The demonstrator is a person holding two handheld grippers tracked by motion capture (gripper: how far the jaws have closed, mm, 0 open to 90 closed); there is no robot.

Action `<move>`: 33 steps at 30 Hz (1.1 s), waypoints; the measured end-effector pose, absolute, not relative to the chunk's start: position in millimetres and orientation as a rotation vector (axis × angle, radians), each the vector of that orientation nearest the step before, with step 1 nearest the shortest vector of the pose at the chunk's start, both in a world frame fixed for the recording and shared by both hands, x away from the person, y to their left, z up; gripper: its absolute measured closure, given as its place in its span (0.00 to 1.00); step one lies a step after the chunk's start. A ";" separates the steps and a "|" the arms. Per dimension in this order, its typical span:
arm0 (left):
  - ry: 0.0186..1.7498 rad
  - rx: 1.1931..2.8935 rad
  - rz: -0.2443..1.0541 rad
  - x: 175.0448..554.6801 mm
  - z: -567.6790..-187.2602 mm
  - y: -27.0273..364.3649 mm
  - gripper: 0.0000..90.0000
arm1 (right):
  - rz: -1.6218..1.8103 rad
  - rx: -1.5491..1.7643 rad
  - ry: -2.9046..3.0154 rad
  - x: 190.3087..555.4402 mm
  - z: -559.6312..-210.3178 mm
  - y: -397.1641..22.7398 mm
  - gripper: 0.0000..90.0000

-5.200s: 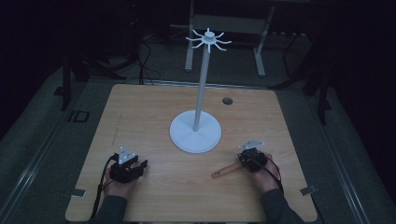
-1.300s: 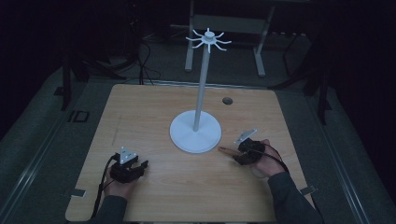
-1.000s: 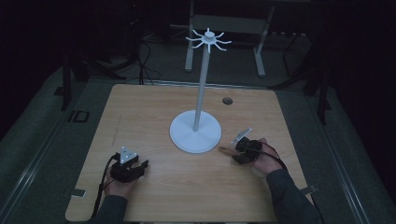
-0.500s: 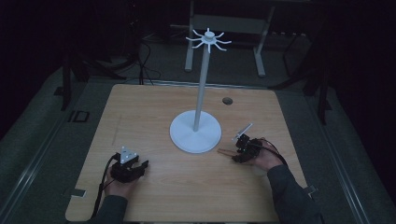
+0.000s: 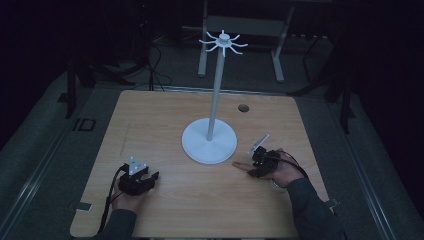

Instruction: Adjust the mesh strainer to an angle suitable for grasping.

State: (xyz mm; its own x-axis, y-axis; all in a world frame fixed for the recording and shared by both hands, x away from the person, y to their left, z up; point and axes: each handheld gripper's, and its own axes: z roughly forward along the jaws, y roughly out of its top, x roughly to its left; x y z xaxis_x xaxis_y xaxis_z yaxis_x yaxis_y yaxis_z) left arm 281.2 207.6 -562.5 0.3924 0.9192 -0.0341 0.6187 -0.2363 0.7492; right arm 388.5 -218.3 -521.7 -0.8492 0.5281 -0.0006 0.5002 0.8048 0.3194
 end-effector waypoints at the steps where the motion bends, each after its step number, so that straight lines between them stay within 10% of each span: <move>1: 1.315 1.959 0.553 281.2 -562.5 207.6 0.57 | 0.471 0.824 2.893 388.4 -521.9 -218.1 0.61; 33: 1.316 1.963 0.555 281.2 -562.5 207.7 0.57 | 0.580 0.806 2.766 378.3 -510.9 -218.7 0.75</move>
State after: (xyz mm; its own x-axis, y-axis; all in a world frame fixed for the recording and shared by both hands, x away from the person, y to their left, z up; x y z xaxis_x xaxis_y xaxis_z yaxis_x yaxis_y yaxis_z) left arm 281.2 207.7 -562.5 0.3922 0.9194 -0.0301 0.6200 -0.2400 0.7470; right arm 378.3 -218.7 -510.9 -0.8306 0.5506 -0.0825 0.4711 0.7741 0.4229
